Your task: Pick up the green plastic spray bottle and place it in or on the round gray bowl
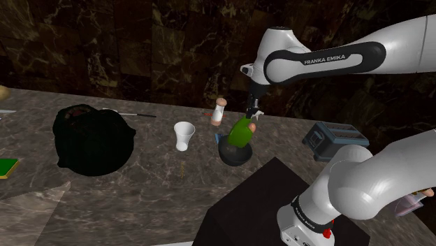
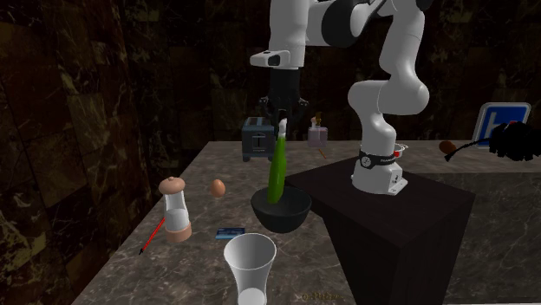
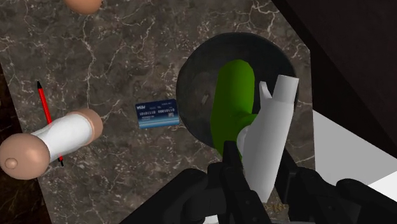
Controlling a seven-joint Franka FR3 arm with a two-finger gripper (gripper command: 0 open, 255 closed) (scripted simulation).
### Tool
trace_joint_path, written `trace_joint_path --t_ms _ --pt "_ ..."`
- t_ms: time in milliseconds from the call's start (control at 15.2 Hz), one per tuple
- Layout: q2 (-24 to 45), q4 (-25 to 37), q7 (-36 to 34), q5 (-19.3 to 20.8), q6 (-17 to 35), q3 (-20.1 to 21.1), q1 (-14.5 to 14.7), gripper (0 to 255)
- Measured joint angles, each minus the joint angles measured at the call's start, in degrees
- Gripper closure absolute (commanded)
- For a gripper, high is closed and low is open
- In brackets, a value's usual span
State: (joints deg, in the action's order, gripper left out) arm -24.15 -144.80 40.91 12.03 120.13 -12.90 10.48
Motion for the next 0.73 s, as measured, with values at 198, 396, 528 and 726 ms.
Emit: trace_joint_path --t_ms 198,396,528,726 --pt "0.0 0.0 0.0 0.0 0.0 0.0 0.0 0" --pt "0.0 0.0 0.0 0.0 0.0 0.0 0.0 0" --pt "0.0 0.0 0.0 0.0 0.0 0.0 0.0 0" --pt "-1.0 1.8 0.3 -0.2 -2.6 0.2 0.0 0"
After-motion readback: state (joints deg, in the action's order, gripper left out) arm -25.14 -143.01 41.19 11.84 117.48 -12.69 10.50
